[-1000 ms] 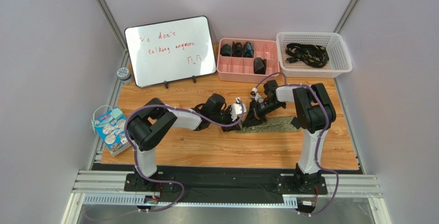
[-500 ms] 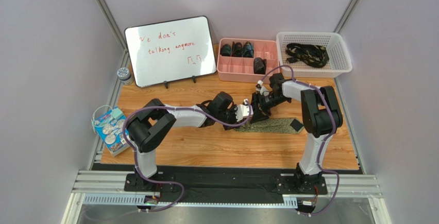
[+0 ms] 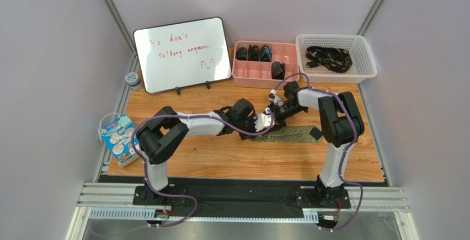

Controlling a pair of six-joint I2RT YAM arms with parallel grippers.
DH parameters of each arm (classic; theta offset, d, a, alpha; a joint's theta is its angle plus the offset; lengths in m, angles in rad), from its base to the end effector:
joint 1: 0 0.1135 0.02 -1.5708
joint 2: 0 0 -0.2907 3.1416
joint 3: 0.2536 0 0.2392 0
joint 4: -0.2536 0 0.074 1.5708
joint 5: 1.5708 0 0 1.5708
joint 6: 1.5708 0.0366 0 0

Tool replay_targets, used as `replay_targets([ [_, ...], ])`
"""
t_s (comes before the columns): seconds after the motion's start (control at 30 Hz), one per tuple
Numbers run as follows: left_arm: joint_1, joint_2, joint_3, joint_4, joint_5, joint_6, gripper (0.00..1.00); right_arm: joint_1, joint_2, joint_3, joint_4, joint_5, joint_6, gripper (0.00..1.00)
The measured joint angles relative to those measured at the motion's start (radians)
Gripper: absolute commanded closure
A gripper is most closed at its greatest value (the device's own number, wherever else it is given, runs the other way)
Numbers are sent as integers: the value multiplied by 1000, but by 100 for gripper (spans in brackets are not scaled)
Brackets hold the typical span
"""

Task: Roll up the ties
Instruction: Roll the tie at the center of the board.

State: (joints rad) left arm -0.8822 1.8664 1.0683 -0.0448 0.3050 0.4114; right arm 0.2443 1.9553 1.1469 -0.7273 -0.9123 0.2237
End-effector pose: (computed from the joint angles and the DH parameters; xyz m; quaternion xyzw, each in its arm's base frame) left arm 0.2341 -0.3018 0.1864 0.5998 0.7045 -0.2201 0.3090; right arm 0.3188 0.1093 0.1606 0.0170 -0.8975 -0.4321 0.0868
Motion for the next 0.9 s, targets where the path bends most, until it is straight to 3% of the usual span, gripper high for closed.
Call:
replay_targets([
  [0.03,0,0,0,-1,3,3,64,-2,3,0,0,-4,-3,100],
  [0.13,1,-2,0,-1,16,7,52,-7,5,0,-4,-6,-4,100],
  [0.37,19,-20,-7,-16,98,-8,34,-27,11,-18,-19,90,-24,100],
  [0.4,23,-24,-7,-16,109,-13,24,-32,14,-19,-20,103,-26,100],
  [0.57,47,-30,-8,-3,167,-59,21,-38,25,-18,-27,121,-27,100],
  [0.77,55,-40,-76,136,192,-122,21,-36,38,-9,-38,121,-19,100],
  [0.9,55,-35,-126,240,189,-168,32,-34,39,-9,-38,122,-14,100],
])
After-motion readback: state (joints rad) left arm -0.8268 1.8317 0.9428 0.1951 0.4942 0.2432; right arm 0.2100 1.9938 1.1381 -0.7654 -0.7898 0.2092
